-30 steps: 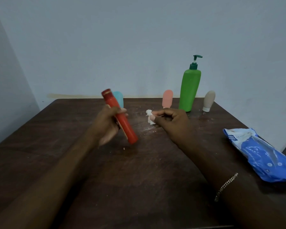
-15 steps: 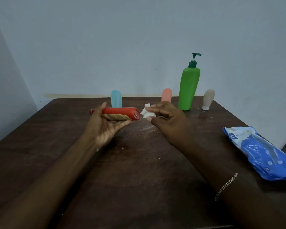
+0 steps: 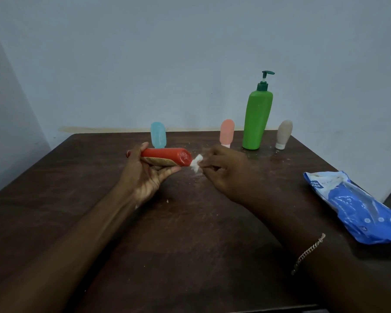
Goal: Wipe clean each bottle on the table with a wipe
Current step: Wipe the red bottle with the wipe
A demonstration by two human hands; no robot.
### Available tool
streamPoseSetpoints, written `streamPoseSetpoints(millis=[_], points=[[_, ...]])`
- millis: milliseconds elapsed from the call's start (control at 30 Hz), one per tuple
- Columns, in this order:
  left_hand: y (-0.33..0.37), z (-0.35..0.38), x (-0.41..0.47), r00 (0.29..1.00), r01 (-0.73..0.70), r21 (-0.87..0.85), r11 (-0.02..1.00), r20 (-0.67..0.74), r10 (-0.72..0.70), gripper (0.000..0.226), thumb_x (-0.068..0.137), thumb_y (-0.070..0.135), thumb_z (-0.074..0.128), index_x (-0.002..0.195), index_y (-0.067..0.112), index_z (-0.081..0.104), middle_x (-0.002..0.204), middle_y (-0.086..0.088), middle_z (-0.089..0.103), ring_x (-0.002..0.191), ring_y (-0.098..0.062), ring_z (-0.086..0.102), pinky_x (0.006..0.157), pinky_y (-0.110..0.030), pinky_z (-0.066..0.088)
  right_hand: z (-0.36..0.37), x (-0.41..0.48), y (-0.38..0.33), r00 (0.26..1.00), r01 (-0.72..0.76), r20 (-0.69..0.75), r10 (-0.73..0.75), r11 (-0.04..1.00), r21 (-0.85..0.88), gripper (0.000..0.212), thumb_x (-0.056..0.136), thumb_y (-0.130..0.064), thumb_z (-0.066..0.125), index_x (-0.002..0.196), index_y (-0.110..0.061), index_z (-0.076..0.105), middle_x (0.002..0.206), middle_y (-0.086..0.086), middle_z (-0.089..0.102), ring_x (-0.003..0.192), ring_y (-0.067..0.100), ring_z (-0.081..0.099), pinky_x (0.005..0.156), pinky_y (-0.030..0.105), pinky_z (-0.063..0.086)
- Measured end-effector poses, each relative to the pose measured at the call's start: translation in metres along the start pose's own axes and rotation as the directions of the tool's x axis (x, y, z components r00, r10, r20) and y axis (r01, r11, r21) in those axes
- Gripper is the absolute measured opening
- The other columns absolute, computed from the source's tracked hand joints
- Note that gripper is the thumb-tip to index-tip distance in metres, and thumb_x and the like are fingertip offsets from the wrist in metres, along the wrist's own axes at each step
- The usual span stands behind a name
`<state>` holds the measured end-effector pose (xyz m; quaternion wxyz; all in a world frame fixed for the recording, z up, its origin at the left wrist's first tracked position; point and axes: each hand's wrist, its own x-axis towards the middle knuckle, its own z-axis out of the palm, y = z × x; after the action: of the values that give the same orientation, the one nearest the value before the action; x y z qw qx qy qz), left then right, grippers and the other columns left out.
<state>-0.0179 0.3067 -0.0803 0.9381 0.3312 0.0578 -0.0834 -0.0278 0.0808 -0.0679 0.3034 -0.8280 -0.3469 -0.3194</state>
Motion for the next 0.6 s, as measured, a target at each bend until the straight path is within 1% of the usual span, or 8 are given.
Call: streamPoseSetpoints(millis=[67, 133, 167, 267, 333, 367, 500, 600], points=[[0.0, 0.002, 0.0, 1.0, -0.01, 0.004, 1.0, 0.007, 0.009, 0.067, 0.098, 0.04, 0.056, 0.146, -0.001, 0.033, 0.134, -0.031, 0.056, 0.113, -0.042, 0.066, 0.073, -0.05, 0.062, -0.005, 0.002, 0.0, 0.992, -0.07, -0.098, 0.078, 0.995, 0.077, 0.015, 0.085, -0.013, 0.073, 0.1, -0.009, 0.075, 0.093, 0.001, 0.068, 0.08, 0.01, 0.064, 0.068, 0.034, 0.056], [-0.004, 0.003, 0.001, 1.0, -0.013, 0.016, 1.0, 0.003, 0.013, 0.065, 0.099, 0.039, 0.054, 0.146, -0.001, 0.034, 0.133, -0.032, 0.056, 0.115, -0.043, 0.065, 0.073, -0.05, 0.062, -0.005, 0.005, -0.01, 0.985, -0.029, -0.164, 0.056, 0.986, 0.165, 0.018, 0.084, -0.012, 0.076, 0.101, -0.008, 0.075, 0.095, 0.001, 0.069, 0.084, 0.009, 0.065, 0.071, 0.03, 0.057], [-0.006, 0.004, 0.0, 1.0, -0.011, 0.022, 1.0, 0.005, 0.011, 0.065, 0.099, 0.039, 0.054, 0.146, 0.0, 0.034, 0.133, -0.033, 0.056, 0.116, -0.044, 0.064, 0.072, -0.05, 0.062, -0.003, 0.006, -0.016, 0.988, 0.019, -0.153, 0.009, 0.984, 0.179, 0.018, 0.083, -0.011, 0.076, 0.101, -0.008, 0.075, 0.097, 0.001, 0.069, 0.087, 0.008, 0.065, 0.073, 0.029, 0.056], [-0.007, 0.004, 0.001, 1.0, 0.002, 0.023, 1.0, -0.004, -0.002, 0.064, 0.099, 0.039, 0.055, 0.146, 0.001, 0.034, 0.135, -0.032, 0.055, 0.116, -0.044, 0.064, 0.067, -0.048, 0.063, 0.005, 0.003, -0.017, 0.995, 0.097, 0.009, -0.098, 0.991, 0.095, 0.011, 0.085, -0.011, 0.072, 0.095, -0.011, 0.073, 0.098, 0.0, 0.065, 0.086, 0.011, 0.062, 0.071, 0.032, 0.053], [-0.005, 0.003, 0.001, 1.0, 0.0, 0.031, 1.0, -0.012, 0.0, 0.062, 0.099, 0.04, 0.054, 0.143, 0.0, 0.037, 0.136, -0.03, 0.055, 0.118, -0.042, 0.063, 0.066, -0.047, 0.063, 0.003, 0.001, -0.006, 0.987, 0.104, 0.125, -0.102, 0.995, -0.009, 0.008, 0.086, -0.014, 0.067, 0.092, -0.011, 0.071, 0.096, -0.001, 0.062, 0.082, 0.012, 0.06, 0.069, 0.035, 0.053], [-0.004, 0.004, 0.0, 1.0, 0.004, 0.029, 1.0, -0.006, -0.004, 0.062, 0.099, 0.04, 0.054, 0.142, 0.0, 0.037, 0.136, -0.03, 0.055, 0.118, -0.042, 0.063, 0.068, -0.047, 0.063, 0.001, 0.0, -0.001, 0.987, 0.095, 0.134, -0.09, 0.995, -0.03, 0.008, 0.086, -0.013, 0.067, 0.091, -0.01, 0.071, 0.096, -0.001, 0.062, 0.081, 0.013, 0.06, 0.068, 0.037, 0.054], [-0.007, 0.004, 0.004, 1.0, 0.007, 0.015, 1.0, 0.006, -0.007, 0.064, 0.097, 0.04, 0.057, 0.145, 0.003, 0.035, 0.134, -0.03, 0.056, 0.117, -0.043, 0.064, 0.071, -0.049, 0.063, -0.005, 0.002, -0.003, 0.998, 0.012, -0.067, -0.004, 0.993, 0.117, 0.012, 0.083, -0.007, 0.073, 0.095, -0.007, 0.071, 0.093, 0.002, 0.065, 0.081, 0.015, 0.062, 0.068, 0.037, 0.053], [-0.007, 0.001, 0.007, 1.0, 0.015, 0.013, 1.0, 0.01, -0.015, 0.066, 0.096, 0.04, 0.059, 0.146, 0.004, 0.036, 0.136, -0.032, 0.054, 0.116, -0.046, 0.063, 0.08, -0.053, 0.061, -0.001, 0.005, -0.018, 0.996, 0.067, -0.064, -0.056, 0.982, 0.178, 0.015, 0.084, -0.011, 0.074, 0.099, -0.007, 0.071, 0.098, 0.001, 0.067, 0.089, 0.012, 0.063, 0.073, 0.031, 0.054]])
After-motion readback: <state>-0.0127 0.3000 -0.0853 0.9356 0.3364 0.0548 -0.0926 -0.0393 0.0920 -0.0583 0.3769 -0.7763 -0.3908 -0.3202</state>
